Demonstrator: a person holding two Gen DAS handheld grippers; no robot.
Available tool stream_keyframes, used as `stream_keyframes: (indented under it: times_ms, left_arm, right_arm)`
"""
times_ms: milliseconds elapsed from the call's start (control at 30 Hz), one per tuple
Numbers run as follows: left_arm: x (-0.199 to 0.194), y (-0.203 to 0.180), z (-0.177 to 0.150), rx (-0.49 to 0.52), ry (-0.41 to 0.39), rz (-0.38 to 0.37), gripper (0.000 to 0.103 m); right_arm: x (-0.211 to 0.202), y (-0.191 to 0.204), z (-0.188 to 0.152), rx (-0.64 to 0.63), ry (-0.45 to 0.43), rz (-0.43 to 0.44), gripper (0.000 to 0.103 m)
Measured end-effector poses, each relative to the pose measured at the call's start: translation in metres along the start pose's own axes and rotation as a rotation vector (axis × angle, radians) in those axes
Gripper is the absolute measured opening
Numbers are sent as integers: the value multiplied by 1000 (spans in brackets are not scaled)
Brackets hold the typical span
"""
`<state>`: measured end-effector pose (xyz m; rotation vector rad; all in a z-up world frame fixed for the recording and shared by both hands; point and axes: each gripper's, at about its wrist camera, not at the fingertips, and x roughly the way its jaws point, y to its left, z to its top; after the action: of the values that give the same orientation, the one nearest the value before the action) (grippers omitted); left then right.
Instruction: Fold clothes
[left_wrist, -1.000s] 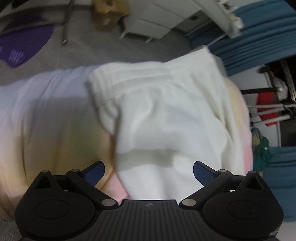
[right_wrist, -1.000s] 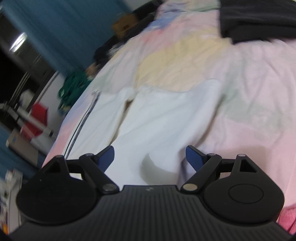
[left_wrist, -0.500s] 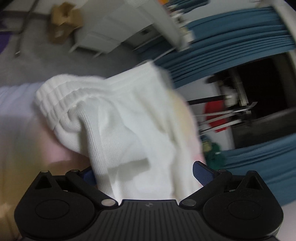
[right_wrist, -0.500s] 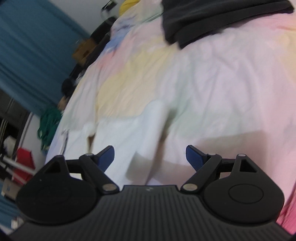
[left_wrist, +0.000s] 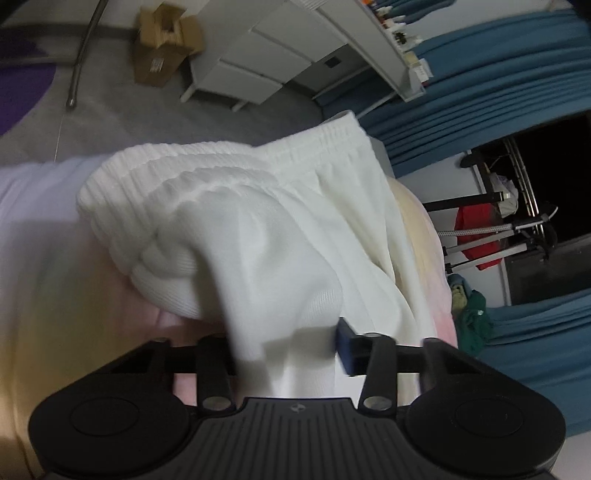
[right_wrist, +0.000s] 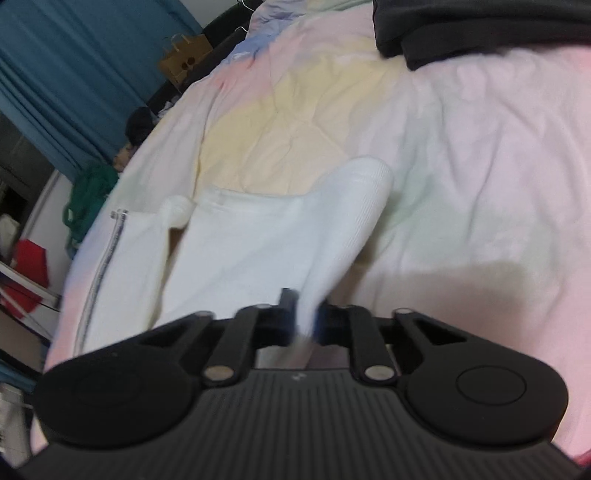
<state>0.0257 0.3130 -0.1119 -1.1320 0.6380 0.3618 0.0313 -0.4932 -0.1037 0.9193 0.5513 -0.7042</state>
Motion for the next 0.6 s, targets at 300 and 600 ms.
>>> stream_keyframes:
  times_ms: [300, 600]
  left_arm:
    - [-45, -19, -12, 188, -148, -86, 12]
    - [-93, -30, -8, 206, -252, -213, 10]
  right_arm:
    - [-36, 1, 5, -32, -130, 56, 6]
    - [-76, 28, 13, -151, -232, 126, 5]
